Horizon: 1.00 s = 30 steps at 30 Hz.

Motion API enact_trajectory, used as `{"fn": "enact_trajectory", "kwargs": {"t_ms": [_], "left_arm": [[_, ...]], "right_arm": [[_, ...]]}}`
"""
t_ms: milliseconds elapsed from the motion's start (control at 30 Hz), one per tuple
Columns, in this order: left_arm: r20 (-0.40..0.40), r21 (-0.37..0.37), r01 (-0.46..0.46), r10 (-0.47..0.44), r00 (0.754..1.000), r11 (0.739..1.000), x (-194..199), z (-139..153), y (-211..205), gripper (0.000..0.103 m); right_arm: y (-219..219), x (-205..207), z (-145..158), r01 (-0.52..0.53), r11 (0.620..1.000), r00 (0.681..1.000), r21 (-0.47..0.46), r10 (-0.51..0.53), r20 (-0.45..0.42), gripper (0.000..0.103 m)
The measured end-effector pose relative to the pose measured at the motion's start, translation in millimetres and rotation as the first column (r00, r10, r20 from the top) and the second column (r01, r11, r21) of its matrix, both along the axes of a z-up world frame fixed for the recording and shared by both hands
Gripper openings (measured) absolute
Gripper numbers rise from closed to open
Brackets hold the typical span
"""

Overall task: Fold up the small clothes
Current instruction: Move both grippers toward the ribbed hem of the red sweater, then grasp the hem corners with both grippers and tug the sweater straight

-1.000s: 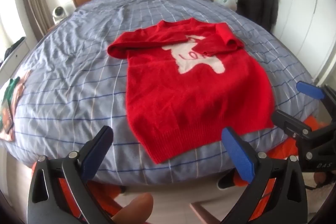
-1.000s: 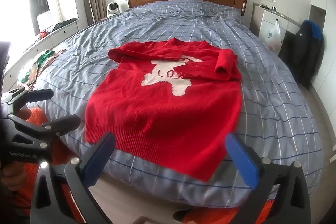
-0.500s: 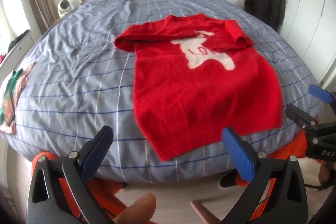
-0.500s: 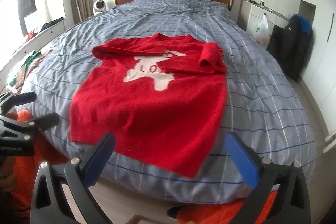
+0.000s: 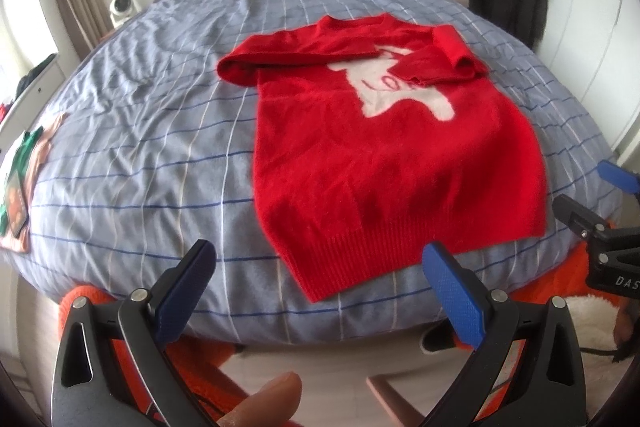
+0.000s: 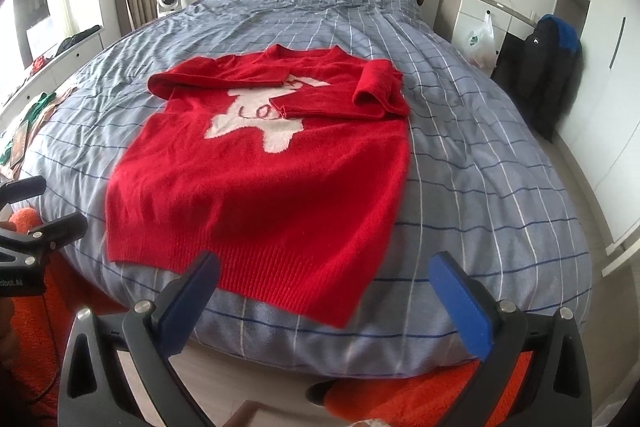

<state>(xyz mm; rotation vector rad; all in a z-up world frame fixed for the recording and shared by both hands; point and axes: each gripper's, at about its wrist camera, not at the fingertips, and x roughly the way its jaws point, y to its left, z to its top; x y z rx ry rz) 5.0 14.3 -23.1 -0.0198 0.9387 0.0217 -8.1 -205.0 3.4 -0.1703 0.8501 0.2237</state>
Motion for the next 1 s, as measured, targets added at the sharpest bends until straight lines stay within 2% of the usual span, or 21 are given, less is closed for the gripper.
{"fn": "enact_trajectory", "kwargs": {"t_ms": [167,300,400,467,500,533,567,600,633,667,700,767,867,933,1000], "left_arm": [[-0.031,0.012,-0.020,0.020,0.999,1.000,5,-12,12,0.103],[-0.126,-0.025,-0.120,0.116,0.985,0.992,18,-46,55,0.102],[-0.192,-0.023,-0.122,0.115,0.975,0.992,26,-64,66,0.101],[-0.189,-0.028,-0.086,0.079,0.979,0.996,35,-75,60,0.094],[-0.190,-0.021,-0.068,0.062,0.980,0.997,37,-80,56,0.089],[-0.212,-0.003,-0.047,0.045,0.976,0.999,36,-81,51,0.079],[-0.215,-0.016,-0.031,0.027,0.976,0.999,38,-85,46,0.071],[-0.215,-0.010,-0.023,0.020,0.976,1.000,36,-86,45,0.067],[-0.207,-0.021,-0.009,0.005,0.978,1.000,36,-86,42,0.051],[-0.202,-0.040,0.003,-0.011,0.979,0.999,36,-86,40,0.018],[-0.200,-0.077,0.028,-0.043,0.979,0.997,35,-83,38,0.000],[-0.203,-0.094,0.059,-0.077,0.976,0.994,22,-72,37,0.000],[-0.208,-0.128,0.096,-0.122,0.971,0.987,0,-55,43,0.000],[-0.199,-0.111,0.117,-0.138,0.970,0.987,-10,-52,44,0.000],[-0.209,-0.100,0.115,-0.134,0.969,0.988,-2,-58,45,0.000]], "right_arm": [[-4,1,-1,-0.017,1.000,1.000,-0.004,0.017,0.014,0.103],[-39,7,-5,-0.048,0.999,0.998,0.022,0.048,0.029,0.103],[-67,24,-26,-0.049,0.996,0.997,0.078,0.053,-0.053,0.103],[-76,40,-48,-0.053,0.987,0.984,0.153,0.077,-0.158,0.102],[-77,46,-56,-0.061,0.974,0.975,0.216,0.105,-0.196,0.096],[-76,49,-62,-0.072,0.961,0.969,0.267,0.131,-0.210,0.091],[-72,54,-70,-0.087,0.937,0.957,0.340,0.173,-0.233,0.079],[-68,57,-78,-0.097,0.923,0.948,0.373,0.200,-0.248,0.067],[-62,60,-86,-0.112,0.914,0.937,0.391,0.228,-0.265,0.058],[-56,62,-92,-0.124,0.914,0.929,0.385,0.243,-0.279,0.029],[-52,62,-95,-0.129,0.918,0.926,0.375,0.247,-0.287,0.006],[-56,59,-89,-0.117,0.911,0.925,0.397,0.245,-0.289,0.006],[-74,42,-59,-0.127,0.927,0.934,0.354,0.232,-0.271,0.005],[-89,31,-41,-0.116,0.939,0.939,0.324,0.210,-0.272,0.005],[-96,23,-36,-0.096,0.946,0.939,0.310,0.189,-0.288,0.004]]}}
